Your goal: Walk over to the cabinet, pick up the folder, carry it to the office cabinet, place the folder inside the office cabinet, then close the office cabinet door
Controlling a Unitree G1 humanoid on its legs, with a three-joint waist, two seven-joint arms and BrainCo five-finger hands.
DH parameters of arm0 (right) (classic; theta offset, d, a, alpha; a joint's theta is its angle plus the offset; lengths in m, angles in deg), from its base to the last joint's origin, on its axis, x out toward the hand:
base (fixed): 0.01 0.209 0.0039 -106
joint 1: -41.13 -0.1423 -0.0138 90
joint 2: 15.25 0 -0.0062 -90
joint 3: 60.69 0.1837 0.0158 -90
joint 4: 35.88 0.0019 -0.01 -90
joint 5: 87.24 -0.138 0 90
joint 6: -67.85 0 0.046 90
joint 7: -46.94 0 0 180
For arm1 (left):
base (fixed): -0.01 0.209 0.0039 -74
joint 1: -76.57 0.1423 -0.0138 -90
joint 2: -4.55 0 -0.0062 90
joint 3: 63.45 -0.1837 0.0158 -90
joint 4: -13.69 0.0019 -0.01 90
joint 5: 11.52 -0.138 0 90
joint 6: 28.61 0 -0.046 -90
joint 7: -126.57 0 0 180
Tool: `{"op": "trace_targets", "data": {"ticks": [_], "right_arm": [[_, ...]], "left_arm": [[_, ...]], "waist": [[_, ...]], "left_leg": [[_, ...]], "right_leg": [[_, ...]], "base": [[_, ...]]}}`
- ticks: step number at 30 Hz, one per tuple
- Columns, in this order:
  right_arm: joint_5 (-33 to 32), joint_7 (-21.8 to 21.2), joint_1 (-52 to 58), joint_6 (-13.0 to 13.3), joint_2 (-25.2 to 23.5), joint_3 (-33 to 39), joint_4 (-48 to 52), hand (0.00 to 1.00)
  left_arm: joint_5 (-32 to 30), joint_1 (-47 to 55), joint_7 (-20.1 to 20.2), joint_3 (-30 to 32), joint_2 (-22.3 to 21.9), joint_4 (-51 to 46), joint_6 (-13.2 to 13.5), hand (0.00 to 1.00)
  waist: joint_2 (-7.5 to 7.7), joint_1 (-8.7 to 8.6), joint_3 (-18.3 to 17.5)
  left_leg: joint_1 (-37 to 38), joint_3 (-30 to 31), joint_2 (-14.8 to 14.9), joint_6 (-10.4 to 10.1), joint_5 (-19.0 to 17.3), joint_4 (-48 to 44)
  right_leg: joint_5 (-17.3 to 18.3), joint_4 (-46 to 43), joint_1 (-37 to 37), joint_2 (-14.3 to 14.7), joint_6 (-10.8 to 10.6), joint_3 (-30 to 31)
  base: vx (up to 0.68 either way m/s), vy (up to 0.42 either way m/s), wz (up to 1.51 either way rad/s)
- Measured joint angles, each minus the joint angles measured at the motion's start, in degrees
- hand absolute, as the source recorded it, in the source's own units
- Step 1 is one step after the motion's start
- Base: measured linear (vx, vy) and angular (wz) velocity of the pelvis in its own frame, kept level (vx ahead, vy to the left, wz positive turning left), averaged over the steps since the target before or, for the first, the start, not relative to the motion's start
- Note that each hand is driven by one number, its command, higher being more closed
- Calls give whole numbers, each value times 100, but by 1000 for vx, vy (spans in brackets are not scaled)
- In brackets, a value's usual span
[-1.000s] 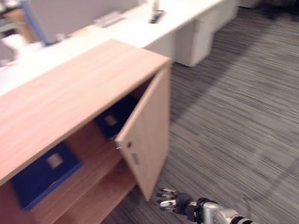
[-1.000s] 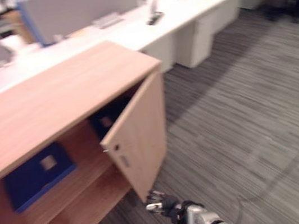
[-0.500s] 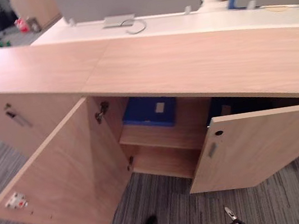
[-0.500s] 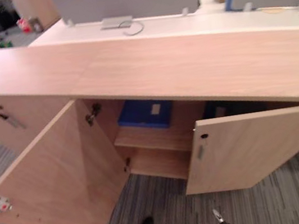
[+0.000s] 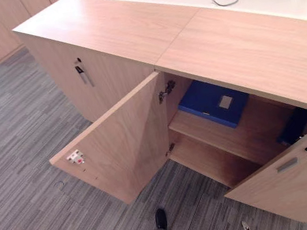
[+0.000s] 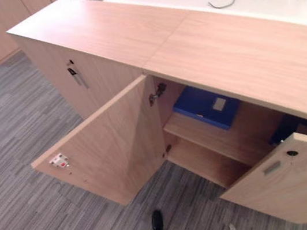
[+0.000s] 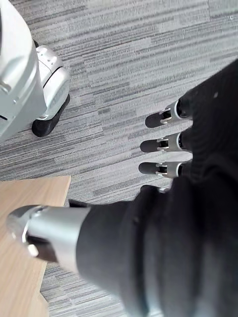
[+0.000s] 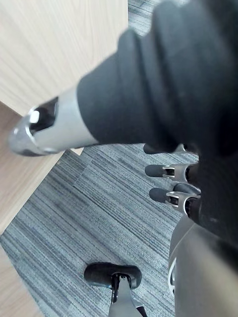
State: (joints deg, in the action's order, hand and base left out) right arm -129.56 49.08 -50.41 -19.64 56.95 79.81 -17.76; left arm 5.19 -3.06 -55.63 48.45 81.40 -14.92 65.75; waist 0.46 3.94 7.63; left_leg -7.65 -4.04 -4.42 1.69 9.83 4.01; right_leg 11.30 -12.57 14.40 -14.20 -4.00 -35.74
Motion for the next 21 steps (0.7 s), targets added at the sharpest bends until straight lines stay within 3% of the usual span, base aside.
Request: {"op": "trace_targets", "data": {"ticks": [6, 10, 11, 12, 13, 14, 17, 19, 21], "right_arm": [[-770, -72, 2, 75, 61, -110, 13, 0], [-848, -74, 17, 87, 116, -56, 15, 0], [-842, -80, 42, 83, 85, -15, 7, 0], [-838, -82, 61, 81, 62, 12, 3, 0], [-820, -82, 123, 75, 123, 42, 18, 0], [-796, -82, 192, 55, 166, 237, -12, 0], [-584, -81, 241, 45, 194, 555, -227, 0], [-570, -83, 240, -4, 192, 683, -336, 0], [-552, -88, 248, -29, 164, 687, -364, 0]], "left_arm": [[726, 12, 13, -42, -57, -19, 9, 0], [911, -1, -33, 232, -139, -333, 20, 0], [902, -30, -74, 490, -129, -453, 27, 0], [894, -73, -84, 678, -123, -476, 32, 0], [731, -94, -133, 1151, -131, -473, 10, 0], [388, -70, -253, 1832, -71, -475, -12, 0], [-326, -282, -464, 3038, 398, -571, -70, 0], [-667, -361, -527, 3776, 1001, -568, -186, 0], [-930, -468, -509, 4104, 1600, -569, -287, 0]], "waist": [[-103, -82, -15], [-214, -123, 2], [2, -137, -39], [88, -118, -61], [34, -78, -82], [-66, -110, -177], [-93, -209, -223], [5, -241, -272], [83, -251, -295]], "left_leg": [[94, 39, 79, -116, 139, 141], [57, 62, 74, -142, 120, 142], [-2, 2, -65, -369, -104, 75], [-81, -91, -179, -199, -160, -116], [-87, -141, -217, 48, -251, -843], [282, -46, -211, 139, -333, -391], [469, -136, -226, 140, -220, 128], [504, -208, -194, 174, -141, 133], [578, -272, -152, 147, -167, 132]], "right_leg": [[-72, 203, 118, 134, 36, 8], [-65, 412, 175, 219, 44, -5], [35, 673, 148, 68, 200, -41], [58, 750, 130, -59, 91, -55], [70, 674, 78, -176, 92, 16], [86, 658, 66, -114, 62, 106], [33, 546, -48, -140, 46, 158], [11, 503, -61, -138, 15, 243], [-9, 407, -65, -137, 21, 323]], "base": [[-54, -7, -1], [-77, 9, 4], [-83, 38, -6], [-25, 38, -28], [120, 39, -39], [123, 19, -26], [95, -4, -4], [38, -7, -18], [49, -11, -15]]}}
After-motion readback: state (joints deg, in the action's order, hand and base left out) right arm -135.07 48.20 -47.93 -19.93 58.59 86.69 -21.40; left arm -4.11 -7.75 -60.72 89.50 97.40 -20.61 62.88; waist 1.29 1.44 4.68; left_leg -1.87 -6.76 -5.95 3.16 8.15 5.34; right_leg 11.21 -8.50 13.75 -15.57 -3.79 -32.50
